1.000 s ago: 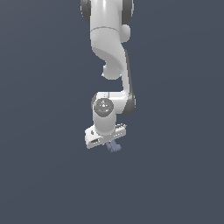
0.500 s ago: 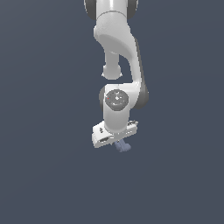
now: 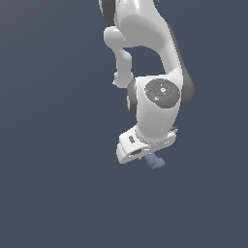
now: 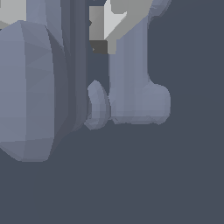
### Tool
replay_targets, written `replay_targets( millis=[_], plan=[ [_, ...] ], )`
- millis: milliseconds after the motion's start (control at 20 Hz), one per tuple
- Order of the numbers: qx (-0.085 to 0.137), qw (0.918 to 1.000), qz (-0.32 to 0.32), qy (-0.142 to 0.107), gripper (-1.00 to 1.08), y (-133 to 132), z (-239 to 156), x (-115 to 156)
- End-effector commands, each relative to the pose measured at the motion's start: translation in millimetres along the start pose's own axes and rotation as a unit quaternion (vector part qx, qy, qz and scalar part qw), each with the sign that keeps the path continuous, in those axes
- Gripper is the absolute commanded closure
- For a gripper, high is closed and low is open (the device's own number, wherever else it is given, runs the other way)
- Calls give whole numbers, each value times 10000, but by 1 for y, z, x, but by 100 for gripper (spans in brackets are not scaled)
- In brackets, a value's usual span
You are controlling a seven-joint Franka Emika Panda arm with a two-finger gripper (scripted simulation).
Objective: Pick up the object and move it to a goal position.
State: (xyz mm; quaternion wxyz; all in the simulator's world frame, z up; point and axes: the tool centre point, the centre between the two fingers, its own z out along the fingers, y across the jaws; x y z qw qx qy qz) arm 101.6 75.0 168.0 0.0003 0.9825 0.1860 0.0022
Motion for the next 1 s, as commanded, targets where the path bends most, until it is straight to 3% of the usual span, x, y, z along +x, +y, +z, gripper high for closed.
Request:
replay_targets(
  millis=[0,350,950],
  plan=[
    [3,10000,4,-8,108,-11,-18,11],
    [5,10000,5,-15,108,-29,-50,33],
    [8,10000,6,-21,108,-37,-66,46]
  ],
)
